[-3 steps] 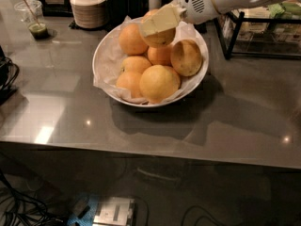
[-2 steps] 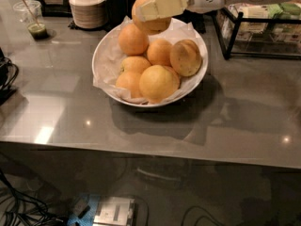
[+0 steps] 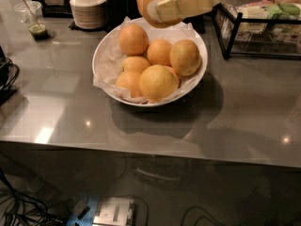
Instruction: Pick orange from white bowl
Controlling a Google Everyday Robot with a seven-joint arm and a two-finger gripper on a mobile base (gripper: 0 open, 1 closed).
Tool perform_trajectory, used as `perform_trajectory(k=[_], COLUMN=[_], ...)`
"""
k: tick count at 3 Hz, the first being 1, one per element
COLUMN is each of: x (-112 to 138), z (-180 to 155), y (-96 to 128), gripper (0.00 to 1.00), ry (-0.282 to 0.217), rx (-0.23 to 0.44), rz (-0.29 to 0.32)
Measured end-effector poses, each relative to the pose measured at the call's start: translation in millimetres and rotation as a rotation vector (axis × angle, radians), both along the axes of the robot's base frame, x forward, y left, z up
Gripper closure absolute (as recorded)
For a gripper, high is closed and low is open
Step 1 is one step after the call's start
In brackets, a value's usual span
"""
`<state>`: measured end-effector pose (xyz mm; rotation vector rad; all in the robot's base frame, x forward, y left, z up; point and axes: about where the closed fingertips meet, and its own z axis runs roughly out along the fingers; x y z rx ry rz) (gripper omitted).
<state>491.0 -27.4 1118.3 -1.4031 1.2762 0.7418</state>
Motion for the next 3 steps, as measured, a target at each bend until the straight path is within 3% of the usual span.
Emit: perform_trajectory(k=[1, 2, 3], x=[-37, -54, -54], z=[-3, -17, -17], y=[-13, -24, -24], gripper=[1.00, 1.00, 1.00], ry=[-0.103, -0.088, -0.088], rx=[-0.088, -0.135, -0.135], rz=[-0.031, 0.028, 0.028])
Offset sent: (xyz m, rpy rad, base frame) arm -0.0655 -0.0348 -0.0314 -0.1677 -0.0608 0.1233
